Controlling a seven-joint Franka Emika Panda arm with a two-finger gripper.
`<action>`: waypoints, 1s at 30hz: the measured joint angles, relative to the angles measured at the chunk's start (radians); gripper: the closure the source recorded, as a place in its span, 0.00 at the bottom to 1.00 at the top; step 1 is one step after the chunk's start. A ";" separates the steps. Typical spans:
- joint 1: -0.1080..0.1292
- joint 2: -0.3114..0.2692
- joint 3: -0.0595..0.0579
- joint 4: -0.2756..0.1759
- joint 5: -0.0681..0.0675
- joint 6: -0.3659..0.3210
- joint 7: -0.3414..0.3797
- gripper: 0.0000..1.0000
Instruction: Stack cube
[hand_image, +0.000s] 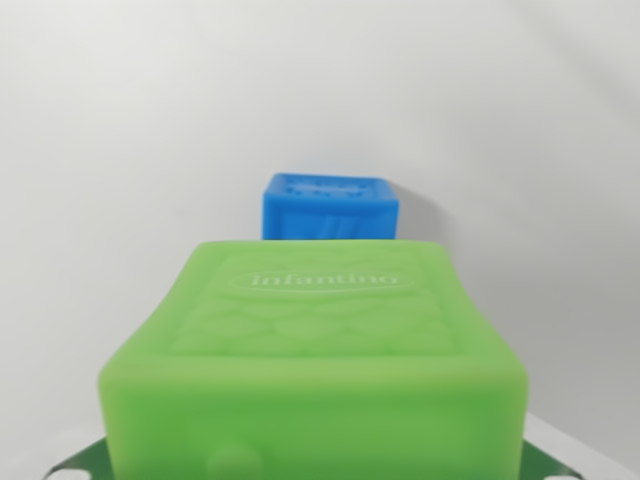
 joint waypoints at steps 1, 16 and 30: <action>-0.002 0.002 0.000 0.003 0.000 -0.001 -0.007 1.00; -0.008 0.072 0.000 0.011 0.000 0.051 -0.021 1.00; -0.008 0.128 0.000 0.017 0.000 0.102 -0.021 1.00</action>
